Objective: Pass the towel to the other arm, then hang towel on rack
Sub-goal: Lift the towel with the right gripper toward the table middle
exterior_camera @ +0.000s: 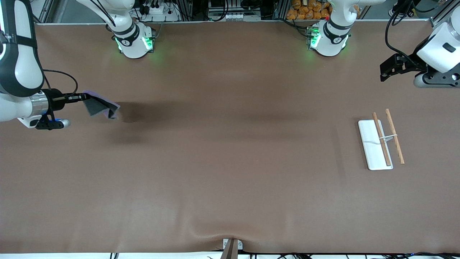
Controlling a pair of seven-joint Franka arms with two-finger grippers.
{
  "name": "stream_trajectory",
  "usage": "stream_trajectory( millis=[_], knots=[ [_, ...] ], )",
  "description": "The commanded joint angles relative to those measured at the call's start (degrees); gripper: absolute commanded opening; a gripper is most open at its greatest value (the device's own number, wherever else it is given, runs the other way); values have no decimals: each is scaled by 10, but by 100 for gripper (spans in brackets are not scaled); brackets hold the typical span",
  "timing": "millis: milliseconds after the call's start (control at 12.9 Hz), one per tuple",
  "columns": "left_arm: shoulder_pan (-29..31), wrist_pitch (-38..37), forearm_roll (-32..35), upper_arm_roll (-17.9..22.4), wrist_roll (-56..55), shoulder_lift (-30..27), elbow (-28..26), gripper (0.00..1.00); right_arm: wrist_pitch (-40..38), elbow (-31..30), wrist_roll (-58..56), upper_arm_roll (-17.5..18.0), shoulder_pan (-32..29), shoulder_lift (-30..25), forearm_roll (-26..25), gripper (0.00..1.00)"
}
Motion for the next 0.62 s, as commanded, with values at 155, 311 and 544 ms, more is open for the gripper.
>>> stream_trajectory(
  millis=[155, 311, 544],
  knots=[
    [-6, -1, -14, -8, -17, -3, 12, 100, -48, 60, 158, -5, 67, 1, 80, 0],
    [-7, -1, -34, -11, -52, -2, 18, 100, -51, 76, 214, -4, 97, 1, 108, 0],
    [-9, -1, -61, -38, -114, 2, 18, 100, -47, 109, 338, -5, 145, 7, 170, 0]
  ],
)
